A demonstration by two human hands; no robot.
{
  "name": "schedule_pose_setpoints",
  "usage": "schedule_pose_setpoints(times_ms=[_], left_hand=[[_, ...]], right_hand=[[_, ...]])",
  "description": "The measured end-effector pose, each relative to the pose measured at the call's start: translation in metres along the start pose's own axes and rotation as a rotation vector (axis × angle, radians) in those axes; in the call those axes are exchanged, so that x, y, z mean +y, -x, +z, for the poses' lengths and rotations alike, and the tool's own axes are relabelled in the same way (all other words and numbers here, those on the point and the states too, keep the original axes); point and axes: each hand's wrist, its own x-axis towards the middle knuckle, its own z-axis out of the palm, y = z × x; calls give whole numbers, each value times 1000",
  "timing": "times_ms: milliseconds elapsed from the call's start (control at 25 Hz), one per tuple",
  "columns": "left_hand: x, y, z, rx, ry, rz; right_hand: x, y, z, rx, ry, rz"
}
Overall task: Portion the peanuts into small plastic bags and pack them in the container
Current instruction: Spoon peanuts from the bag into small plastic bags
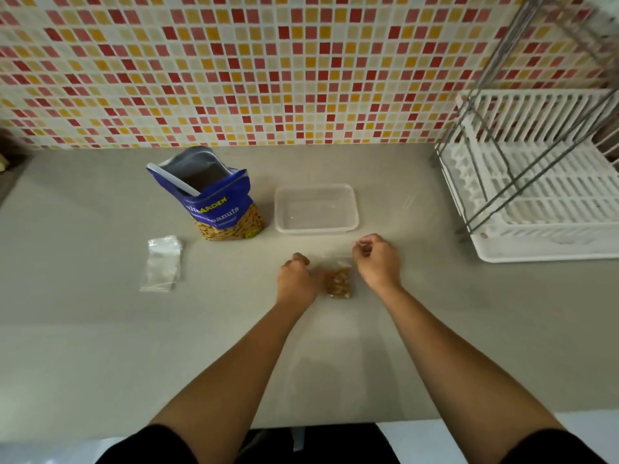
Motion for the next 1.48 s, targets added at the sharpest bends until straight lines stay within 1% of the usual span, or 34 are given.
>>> schedule_pose_setpoints(times_ms=[80, 160, 280, 360, 480, 560, 640, 720, 800, 920, 1000, 1120, 1200, 1280, 1320, 1360, 1440, 1480], left_hand=[[-3, -5, -24, 26, 30, 42], [-11, -11, -52, 58, 21, 99], [-47, -20, -95, 115, -29, 157], [-83, -27, -124, 193, -37, 165], [-139, -45, -169, 356, -25, 117], [-169, -61, -194, 411, -81, 87], [-185, -75, -207, 384, -168, 100], [-190, -87, -215, 302, -322, 98], [-192, -94, -217, 224, -423, 101], [-194, -96, -215, 210, -332, 122], [-196, -96, -216, 228, -279, 123], [-196, -90, -219, 232, -280, 133], [-192, -85, -224, 229, -319, 148], [-182, -77, -233, 201, -293, 183], [-175, -72, -239, 153, -171, 186], [-164, -64, -245, 72, 29, 166], [-142, -42, -254, -124, 491, 123], [-133, -30, -256, -186, 647, 119]], right_hand=[[-20, 7, 0, 33, -4, -62], [-45, 19, 13, 6, -26, -140], [-76, 47, 55, -130, 54, -271], [-89, 68, 91, -221, 99, -345], [-100, 92, 144, -273, 161, -367], [-102, 100, 165, -286, 259, -353], [-96, 104, 174, -220, 354, -357], [-93, 106, 178, -151, 410, -360], [-92, 107, 179, -151, 431, -355], [-92, 106, 180, -116, 441, -366], [-92, 104, 180, -138, 453, -373], [-93, 105, 178, -155, 483, -366], [-94, 104, 177, -170, 459, -360], [-98, 104, 175, -200, 367, -328], [-103, 104, 172, -211, 244, -280], [-113, 106, 166, -233, 47, -196], [-138, 114, 150, -342, -450, -13], [-150, 118, 142, -401, -652, 44]])
